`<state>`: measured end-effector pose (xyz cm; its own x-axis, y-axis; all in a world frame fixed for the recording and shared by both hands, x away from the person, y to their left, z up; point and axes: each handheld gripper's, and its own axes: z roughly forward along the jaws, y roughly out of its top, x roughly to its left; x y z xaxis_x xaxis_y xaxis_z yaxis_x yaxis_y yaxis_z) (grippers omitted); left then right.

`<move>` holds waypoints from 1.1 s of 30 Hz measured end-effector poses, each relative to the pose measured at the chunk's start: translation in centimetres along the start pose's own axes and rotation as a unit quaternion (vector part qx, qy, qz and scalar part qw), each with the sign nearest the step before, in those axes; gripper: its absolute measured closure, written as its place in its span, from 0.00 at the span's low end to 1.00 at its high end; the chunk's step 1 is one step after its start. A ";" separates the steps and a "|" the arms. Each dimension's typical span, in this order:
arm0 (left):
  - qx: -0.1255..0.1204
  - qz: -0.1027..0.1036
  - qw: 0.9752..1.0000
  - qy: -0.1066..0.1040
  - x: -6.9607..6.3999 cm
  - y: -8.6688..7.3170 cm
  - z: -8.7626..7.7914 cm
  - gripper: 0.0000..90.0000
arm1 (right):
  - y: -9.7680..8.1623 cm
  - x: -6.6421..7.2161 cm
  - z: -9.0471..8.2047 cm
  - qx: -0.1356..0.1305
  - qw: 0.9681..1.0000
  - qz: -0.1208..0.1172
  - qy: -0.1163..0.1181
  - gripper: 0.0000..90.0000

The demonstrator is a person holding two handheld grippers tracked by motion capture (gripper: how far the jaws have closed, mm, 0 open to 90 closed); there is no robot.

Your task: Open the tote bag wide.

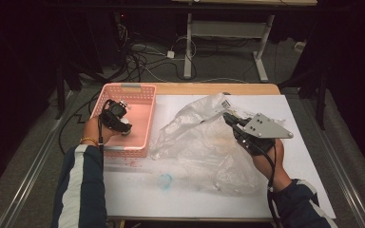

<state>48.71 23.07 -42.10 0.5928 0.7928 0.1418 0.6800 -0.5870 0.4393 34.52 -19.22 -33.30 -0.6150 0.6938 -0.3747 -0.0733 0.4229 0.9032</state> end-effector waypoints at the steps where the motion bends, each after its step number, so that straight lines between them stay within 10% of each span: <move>1: 0.000 0.000 1.000 0.000 0.0 0.0 0.0 0.53 | 0.0 0.0 0.0 0.000 1.000 0.000 -0.001 1.00; 12: -0.105 -0.005 0.994 0.023 -1.2 -1.7 -3.4 0.53 | 0.0 0.3 0.1 0.002 1.000 -0.005 -0.005 1.00; 22: -0.226 0.006 0.974 0.022 -4.0 -4.4 -7.8 0.54 | -0.3 0.2 0.5 0.012 1.000 -0.002 -0.007 1.00; 29: -0.250 0.058 0.966 0.027 -7.8 -5.0 -9.9 0.54 | -0.5 0.4 0.7 0.018 1.000 -0.007 -0.009 1.00; 33: -0.293 0.058 0.954 0.034 -9.5 -5.5 -10.1 0.54 | -0.6 0.3 0.8 0.022 1.000 -0.008 -0.010 1.00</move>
<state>34.97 20.37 -36.86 0.6062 0.7487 0.2681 0.2426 -0.4951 0.8343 35.03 -18.77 -34.17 -0.5975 0.6983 -0.3942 -0.0487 0.4591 0.8870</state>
